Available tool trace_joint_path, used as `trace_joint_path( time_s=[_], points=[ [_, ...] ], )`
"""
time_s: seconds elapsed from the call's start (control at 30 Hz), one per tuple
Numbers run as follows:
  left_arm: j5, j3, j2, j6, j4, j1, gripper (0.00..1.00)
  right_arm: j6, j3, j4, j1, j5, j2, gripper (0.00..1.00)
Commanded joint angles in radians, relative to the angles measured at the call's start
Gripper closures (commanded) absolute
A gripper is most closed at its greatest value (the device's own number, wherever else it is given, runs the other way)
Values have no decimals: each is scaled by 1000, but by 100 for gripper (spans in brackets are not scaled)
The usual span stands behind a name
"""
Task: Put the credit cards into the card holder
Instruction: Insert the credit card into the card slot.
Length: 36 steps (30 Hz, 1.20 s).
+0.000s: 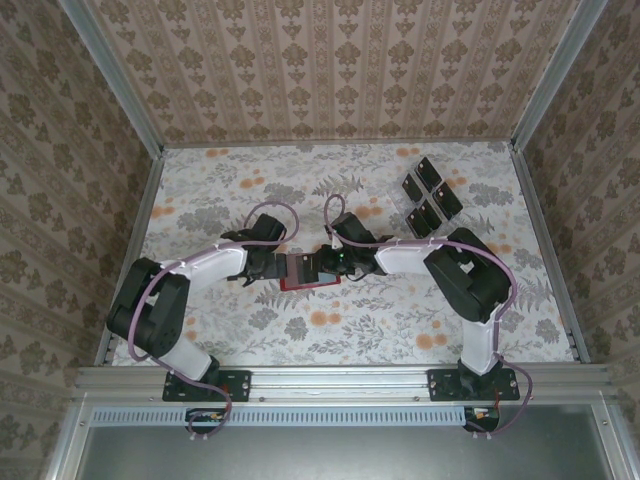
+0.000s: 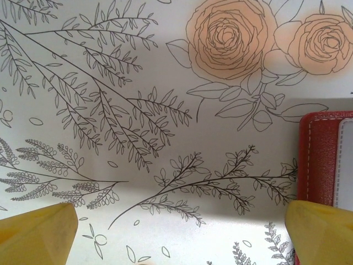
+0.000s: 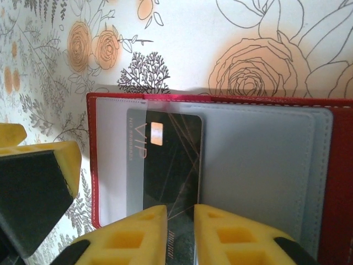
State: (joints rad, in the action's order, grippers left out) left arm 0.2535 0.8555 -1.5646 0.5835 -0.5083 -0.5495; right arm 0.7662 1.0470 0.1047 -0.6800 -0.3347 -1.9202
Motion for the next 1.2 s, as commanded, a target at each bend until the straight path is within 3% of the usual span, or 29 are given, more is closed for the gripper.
trace_joint_path(
  time_s=[0.0,0.87,1.17],
  points=[
    [-11,-20,-16,25,0,-9,0,13,27,6,-6,-30,-20,85],
    [-9,-29,-24,36,15,-41,0,34,98,9,-36,-47,-49,87],
    [5,-11,50,18,-13,-27,0,-17,49,-70,25,24,30,70]
  ],
)
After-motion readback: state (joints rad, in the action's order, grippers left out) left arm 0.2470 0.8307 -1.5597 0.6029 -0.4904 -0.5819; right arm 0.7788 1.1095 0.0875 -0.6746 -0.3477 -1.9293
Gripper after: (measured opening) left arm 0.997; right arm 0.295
